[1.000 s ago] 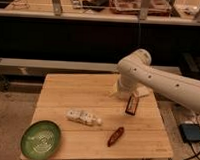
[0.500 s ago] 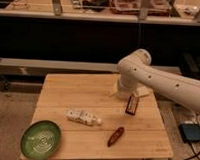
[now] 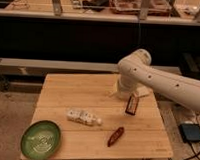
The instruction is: Place the pepper in the ceramic bowl
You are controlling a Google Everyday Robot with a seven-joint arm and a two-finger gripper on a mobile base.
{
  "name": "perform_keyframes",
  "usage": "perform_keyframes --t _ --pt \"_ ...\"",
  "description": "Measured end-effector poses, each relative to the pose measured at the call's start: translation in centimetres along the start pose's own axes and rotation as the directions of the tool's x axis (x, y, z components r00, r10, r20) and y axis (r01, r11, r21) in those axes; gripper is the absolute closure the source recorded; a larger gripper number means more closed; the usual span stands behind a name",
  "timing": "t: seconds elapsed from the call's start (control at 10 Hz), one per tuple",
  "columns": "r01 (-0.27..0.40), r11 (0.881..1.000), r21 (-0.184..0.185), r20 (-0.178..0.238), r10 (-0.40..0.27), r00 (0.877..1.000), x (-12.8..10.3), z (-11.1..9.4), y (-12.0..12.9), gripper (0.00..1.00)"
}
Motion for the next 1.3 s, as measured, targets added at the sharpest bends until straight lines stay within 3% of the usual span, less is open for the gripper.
perform_keyframes --t 0.3,0.6,0.9,1.3 --pt "0.000 1.000 0.000 0.002 0.000 1.000 -0.1 0.0 0.0 0.20" --pt "-0.026 0.999 0.023 0.073 0.024 0.997 -3.4 -0.1 -0.5 0.20" --pt "-0.099 0.995 -0.001 0.125 0.098 0.987 -7.3 0.0 0.1 0.20" --pt "-0.141 0.990 -0.005 0.130 0.140 0.982 -10.7 3.9 -1.2 0.20"
